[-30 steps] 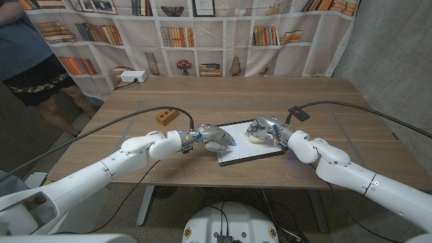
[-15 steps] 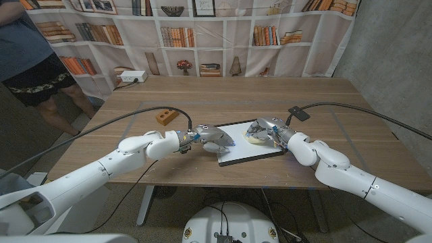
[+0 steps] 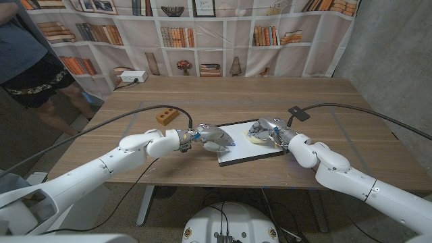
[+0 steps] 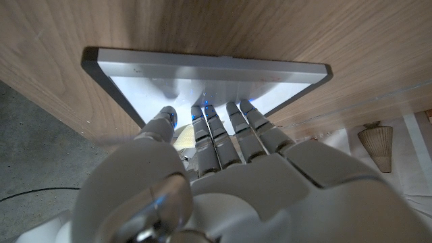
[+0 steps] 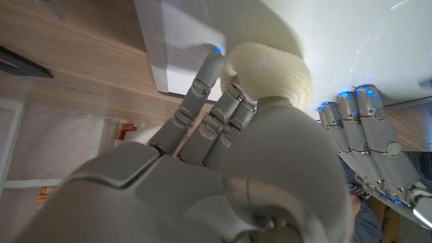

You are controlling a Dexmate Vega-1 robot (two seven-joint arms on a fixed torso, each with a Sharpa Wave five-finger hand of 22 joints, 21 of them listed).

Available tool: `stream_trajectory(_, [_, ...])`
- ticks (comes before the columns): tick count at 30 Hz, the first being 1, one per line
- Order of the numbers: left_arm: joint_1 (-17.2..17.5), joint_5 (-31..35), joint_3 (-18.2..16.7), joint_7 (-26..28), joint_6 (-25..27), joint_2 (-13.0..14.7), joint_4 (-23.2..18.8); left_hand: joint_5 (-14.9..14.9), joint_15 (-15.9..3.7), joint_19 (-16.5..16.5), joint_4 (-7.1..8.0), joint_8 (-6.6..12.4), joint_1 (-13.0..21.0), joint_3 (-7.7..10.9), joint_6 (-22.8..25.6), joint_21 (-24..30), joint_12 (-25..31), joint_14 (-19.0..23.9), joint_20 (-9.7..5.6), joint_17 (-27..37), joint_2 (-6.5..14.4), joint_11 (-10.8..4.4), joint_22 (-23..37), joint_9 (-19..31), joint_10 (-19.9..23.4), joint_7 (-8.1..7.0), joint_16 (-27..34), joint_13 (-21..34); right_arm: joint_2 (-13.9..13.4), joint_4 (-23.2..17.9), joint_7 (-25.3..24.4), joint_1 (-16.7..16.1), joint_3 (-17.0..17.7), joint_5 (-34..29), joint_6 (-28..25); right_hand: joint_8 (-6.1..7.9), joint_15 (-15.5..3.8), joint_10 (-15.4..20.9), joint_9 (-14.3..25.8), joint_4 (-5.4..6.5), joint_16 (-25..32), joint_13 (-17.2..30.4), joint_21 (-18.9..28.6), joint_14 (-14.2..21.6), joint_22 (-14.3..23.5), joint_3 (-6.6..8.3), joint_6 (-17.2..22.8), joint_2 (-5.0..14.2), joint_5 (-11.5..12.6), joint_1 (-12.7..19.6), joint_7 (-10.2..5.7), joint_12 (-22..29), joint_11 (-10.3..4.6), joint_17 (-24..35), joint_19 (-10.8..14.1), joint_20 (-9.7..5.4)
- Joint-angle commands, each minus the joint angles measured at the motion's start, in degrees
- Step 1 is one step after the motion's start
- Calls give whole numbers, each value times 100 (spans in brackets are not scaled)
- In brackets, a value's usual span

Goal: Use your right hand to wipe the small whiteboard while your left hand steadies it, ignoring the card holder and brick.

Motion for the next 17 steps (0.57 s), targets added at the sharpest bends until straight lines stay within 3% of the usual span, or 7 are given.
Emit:
stream_trajectory(1, [-10,9,14,-2,35,-47,4,-13,-479,47,-3,20,-17,35,17,16,26,33,-233,6,-20,-3,9,17,36,33,15,21,-9,47,-145,39,37,-127,30,32,-47,89,32,-195,-8,13,32,3,12,231,52,57,27,6,3,30,66,11,-30,-755])
stream_trajectory(17, [56,19,10,190,54,-65,40,-15,-485,47,-1,19,-22,50,17,15,22,28,-234,6,-25,5,9,17,29,33,13,21,20,62,-41,166,19,-294,135,25,-42,93,33,-182,-8,23,51,-7,15,242,34,47,20,-34,-9,37,60,12,-54,-750])
